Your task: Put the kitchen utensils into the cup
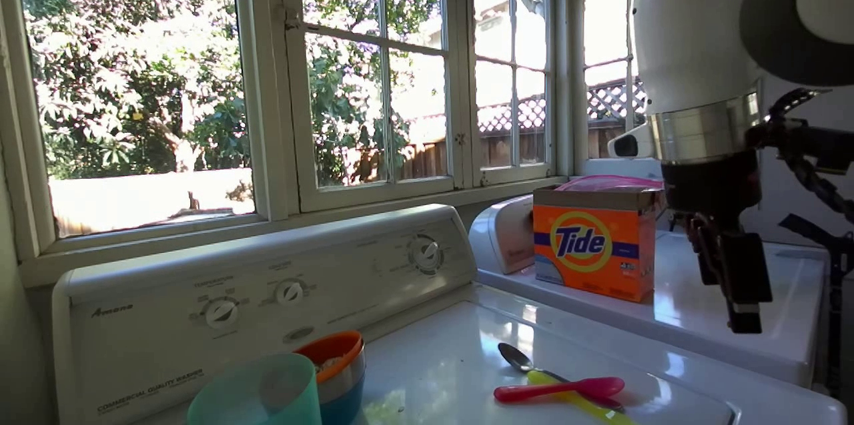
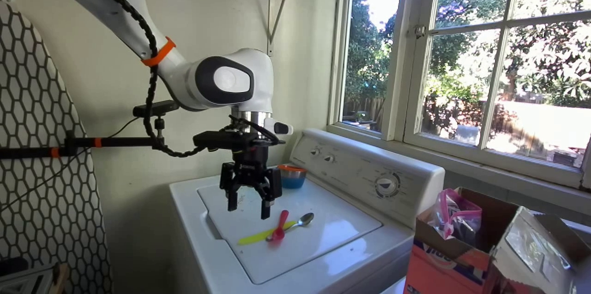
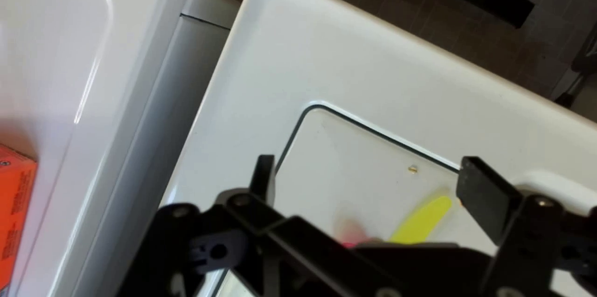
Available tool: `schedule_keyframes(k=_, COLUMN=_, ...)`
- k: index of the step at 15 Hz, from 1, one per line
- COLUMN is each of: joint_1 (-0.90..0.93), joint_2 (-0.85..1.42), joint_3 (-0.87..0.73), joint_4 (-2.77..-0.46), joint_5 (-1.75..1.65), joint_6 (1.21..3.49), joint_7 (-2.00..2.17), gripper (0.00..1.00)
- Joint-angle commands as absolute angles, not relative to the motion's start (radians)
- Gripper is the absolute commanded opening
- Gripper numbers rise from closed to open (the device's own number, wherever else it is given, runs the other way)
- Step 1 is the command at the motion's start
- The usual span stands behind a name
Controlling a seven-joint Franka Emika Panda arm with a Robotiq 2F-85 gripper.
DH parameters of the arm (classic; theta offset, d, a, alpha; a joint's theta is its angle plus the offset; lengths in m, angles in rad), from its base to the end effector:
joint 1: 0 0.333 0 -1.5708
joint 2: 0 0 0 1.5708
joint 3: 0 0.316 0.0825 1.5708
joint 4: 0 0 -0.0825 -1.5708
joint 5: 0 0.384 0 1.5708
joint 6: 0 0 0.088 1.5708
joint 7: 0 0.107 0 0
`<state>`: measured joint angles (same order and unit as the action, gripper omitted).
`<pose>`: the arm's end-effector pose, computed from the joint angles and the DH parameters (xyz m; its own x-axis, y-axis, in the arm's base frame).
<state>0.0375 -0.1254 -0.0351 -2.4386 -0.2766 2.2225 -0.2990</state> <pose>0.4598 -0.0075 0.3443 0.8812 0.4447 -0.1602 0.4675 -0.8700 0.1567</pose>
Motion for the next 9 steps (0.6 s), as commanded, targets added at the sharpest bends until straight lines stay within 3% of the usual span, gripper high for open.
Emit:
schedule_keyframes(k=1, joint_1=0.017, joint_2=0.086, joint_3=-0.021, joint_4=-2.304, joint_5=-0.363, joint_6=2.290, joint_7=-0.279, gripper=1.00)
schedule_keyframes(k=9, joint_1=0.035, joint_2=0.362, joint_3=0.039, joint_4=-2.033, joint_5=-0.289, joint_6=2.326, joint_7=-0.330, gripper=1.00)
